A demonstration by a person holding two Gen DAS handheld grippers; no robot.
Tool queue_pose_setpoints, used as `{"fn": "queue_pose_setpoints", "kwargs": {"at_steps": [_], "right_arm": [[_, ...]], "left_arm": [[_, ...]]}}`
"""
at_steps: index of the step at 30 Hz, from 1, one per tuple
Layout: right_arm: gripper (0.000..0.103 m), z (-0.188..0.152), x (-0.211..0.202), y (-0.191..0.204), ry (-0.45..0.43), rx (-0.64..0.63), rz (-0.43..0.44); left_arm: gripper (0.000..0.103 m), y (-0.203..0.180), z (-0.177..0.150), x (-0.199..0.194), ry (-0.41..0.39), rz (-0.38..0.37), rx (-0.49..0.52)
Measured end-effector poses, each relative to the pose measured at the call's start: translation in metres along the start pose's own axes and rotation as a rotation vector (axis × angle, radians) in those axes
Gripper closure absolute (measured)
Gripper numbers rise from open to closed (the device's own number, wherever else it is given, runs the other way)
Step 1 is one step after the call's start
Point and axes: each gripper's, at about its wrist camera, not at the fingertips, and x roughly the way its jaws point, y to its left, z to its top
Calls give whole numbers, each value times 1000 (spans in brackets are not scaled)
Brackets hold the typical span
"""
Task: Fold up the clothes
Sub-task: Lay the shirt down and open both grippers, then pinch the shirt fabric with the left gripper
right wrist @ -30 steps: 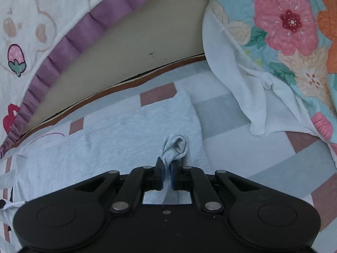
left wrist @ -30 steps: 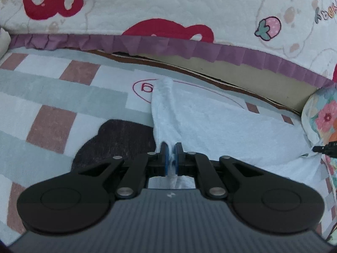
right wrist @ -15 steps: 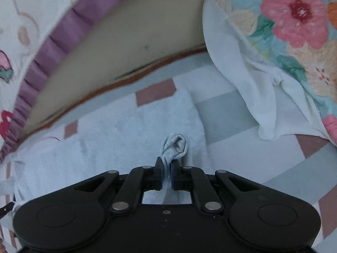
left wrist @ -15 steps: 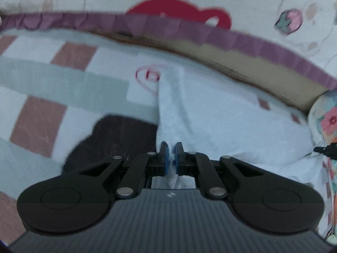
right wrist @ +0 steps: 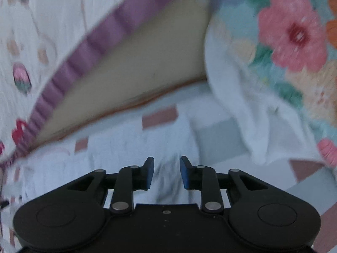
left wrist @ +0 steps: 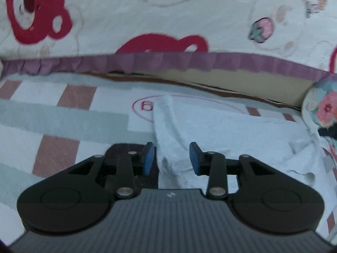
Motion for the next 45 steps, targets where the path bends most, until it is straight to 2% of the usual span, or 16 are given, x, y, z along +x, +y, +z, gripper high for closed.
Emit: {"fn": "queue_pose_setpoints", "kwargs": {"at_steps": [1, 3, 4, 6, 12, 16, 23, 26, 33, 34, 35, 36, 37, 40, 42, 45], "right_arm": [[72, 3, -7, -4, -26, 15, 0], [72, -1, -26, 4, -75, -90, -65], [72, -12, -36, 15, -102, -215, -109], [72, -41, -50, 28, -119, -413, -125], [70, -94, -52, 51, 13, -592, -45], [57, -105, -47, 71, 63, -654, 43], [56, -128, -10, 89, 167, -723, 93], [52, -135, -3, 93, 160, -738, 94], [50, -130, 8, 88, 44, -688, 110], [50, -128, 9, 88, 33, -684, 106], [50, -126, 11, 88, 22, -680, 103], [50, -124, 12, 88, 10, -676, 99], [50, -118, 15, 89, -1, -665, 91], [50, -91, 23, 90, -46, -625, 51], [50, -67, 30, 90, -86, -585, -3], [50, -32, 39, 83, -100, -514, -62]], "left_arm": [[66, -2, -1, -4, -4, -23, 14], [61, -10, -9, -13, -12, -59, 50], [58, -15, -17, -17, -13, -73, 74], [56, -26, -35, -21, 5, -108, 142], [54, -65, -84, -26, 6, -117, 420], [49, -94, -104, -27, 6, -87, 603], [42, -113, -109, -13, -17, -15, 857], [38, -117, -107, 0, -7, 22, 919], [30, -119, -89, 26, 67, -69, 871], [44, -119, -85, 29, 79, -87, 855], [90, -119, -81, 33, 92, -103, 839], [99, -121, -72, 38, 109, -107, 821], [99, -123, -64, 43, 124, -110, 804], [99, -127, -16, 58, 72, -66, 766], [99, -121, 14, 77, 50, -26, 655], [97, -101, 44, 117, 109, 3, 479]]}}
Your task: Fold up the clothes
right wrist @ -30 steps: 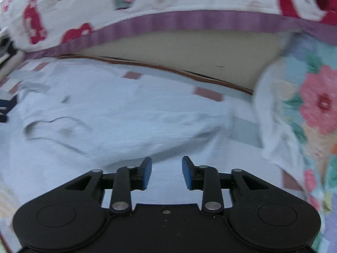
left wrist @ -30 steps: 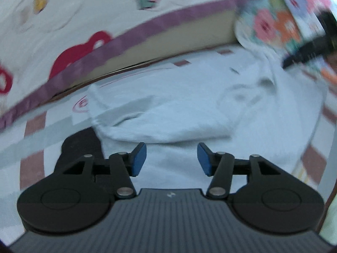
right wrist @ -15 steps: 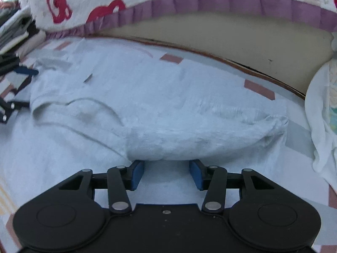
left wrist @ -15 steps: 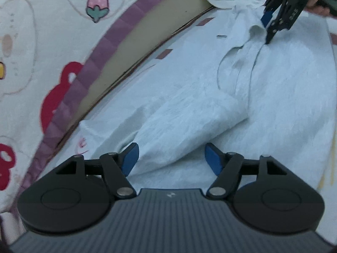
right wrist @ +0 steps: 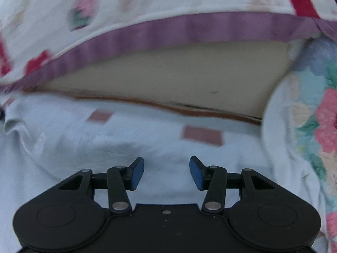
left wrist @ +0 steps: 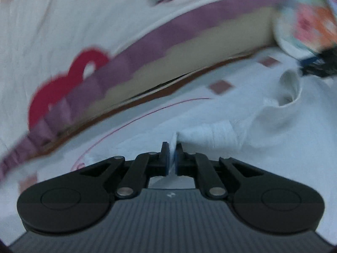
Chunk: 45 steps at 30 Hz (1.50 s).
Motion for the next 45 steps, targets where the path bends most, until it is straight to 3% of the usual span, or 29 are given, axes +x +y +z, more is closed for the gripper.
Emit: {"fn": "queue_pose_setpoints", "kwargs": {"at_steps": [2, 4, 9, 10, 11, 12, 15, 16, 19, 21, 30, 34, 37, 39, 41, 43, 45], "right_arm": [[50, 11, 6, -15, 12, 26, -35], [50, 11, 4, -27, 15, 43, -48], [53, -10, -17, -58, 0, 124, 27], [57, -13, -20, -63, -6, 136, 49], [74, -16, -23, -68, -13, 148, 72], [101, -18, -26, -72, -20, 158, 92], [101, -19, -28, -72, -28, 138, 89], [101, -18, -26, -71, -25, 142, 87], [87, -15, -19, -69, -12, 155, 77], [68, -14, -15, -65, -6, 147, 72], [54, 9, 17, -15, 82, -17, 215], [51, 7, 39, -4, 145, -41, 208], [45, 1, 45, 1, 143, -41, 185], [27, -1, 47, 4, 136, -40, 167], [17, -3, 51, 7, 128, -45, 139], [17, -3, 51, 10, 116, -44, 128], [30, -3, 49, 14, 108, -64, 135]], "left_arm": [[83, 9, 0, 18, 22, 58, -30], [80, 14, -7, 14, -23, 133, -43], [65, 52, -26, -20, -98, 66, -191], [63, 61, -29, -24, -100, 60, -217], [63, 69, -32, -29, -102, 54, -243], [63, 76, -36, -30, -91, 47, -263], [66, 94, -51, -27, -41, 22, -336], [67, 99, -56, -27, -27, 7, -362], [68, 105, -68, -28, -1, -58, -432], [68, 106, -72, -30, 7, -89, -461], [62, 103, -70, -33, -7, -85, -464], [56, 114, -74, -27, 0, -86, -488], [54, 118, -82, -23, 13, -116, -505], [54, 120, -86, -20, 21, -149, -524], [55, 120, -88, -19, 19, -171, -537], [55, 120, -88, -19, 14, -172, -537], [54, 119, -87, -18, 7, -165, -540]]}}
